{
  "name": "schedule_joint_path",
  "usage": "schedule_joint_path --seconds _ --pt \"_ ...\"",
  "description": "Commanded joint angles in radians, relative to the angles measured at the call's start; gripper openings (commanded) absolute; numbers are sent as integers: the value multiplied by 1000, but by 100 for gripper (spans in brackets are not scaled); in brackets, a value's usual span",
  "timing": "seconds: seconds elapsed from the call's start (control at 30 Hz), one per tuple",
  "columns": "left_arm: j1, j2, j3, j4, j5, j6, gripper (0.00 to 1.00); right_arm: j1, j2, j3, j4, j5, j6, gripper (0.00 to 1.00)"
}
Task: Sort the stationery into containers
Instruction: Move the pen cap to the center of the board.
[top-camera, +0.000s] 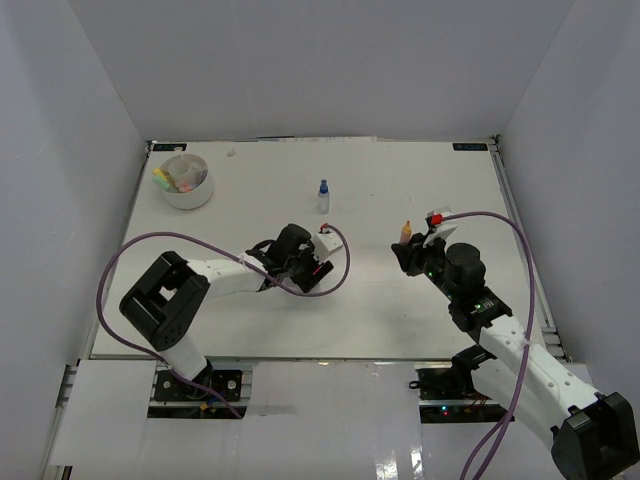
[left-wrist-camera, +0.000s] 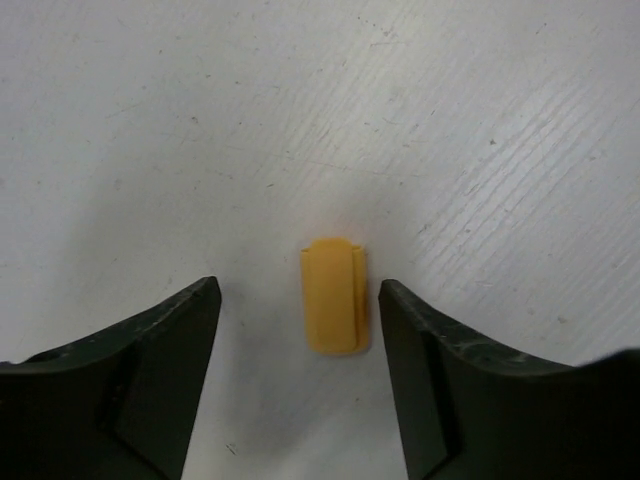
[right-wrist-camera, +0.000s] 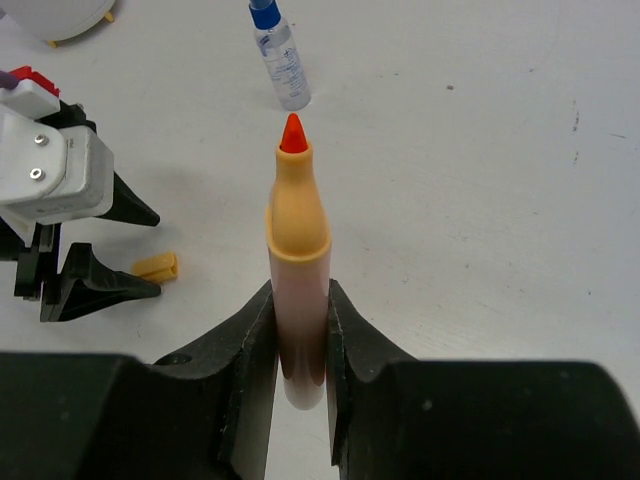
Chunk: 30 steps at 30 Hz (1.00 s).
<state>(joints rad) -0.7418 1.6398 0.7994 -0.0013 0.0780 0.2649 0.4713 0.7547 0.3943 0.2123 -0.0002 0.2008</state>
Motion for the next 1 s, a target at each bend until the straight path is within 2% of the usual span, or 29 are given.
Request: schedule_joint_path --seconds 0.0,0.03,0.13,0.27,0.5,0.7,0.97 --pt "21 -63 21 -62 54 -25 78 -5 -8 -3 61 -27 -12 8" --pt "22 -81 21 -59 39 -47 84 -5 -9 -3 61 -29 -12 8" --pt "24 -175 11 -43 -3 -160 90 -5 -12 -3 61 -34 -14 8" --pt "22 -288 -54 -40 -44 -349 92 -5 -9 -3 61 -41 -14 8" --pt "-4 -330 -138 -108 -167 -742 93 -7 -14 -8 61 -40 -14 8" --pt "-74 -356 -117 -170 -175 -1013 91 -7 -12 -9 61 -35 -14 8" --pt "-108 -304 -108 -146 -211 -1168 82 -7 -9 -11 61 -30 -15 8"
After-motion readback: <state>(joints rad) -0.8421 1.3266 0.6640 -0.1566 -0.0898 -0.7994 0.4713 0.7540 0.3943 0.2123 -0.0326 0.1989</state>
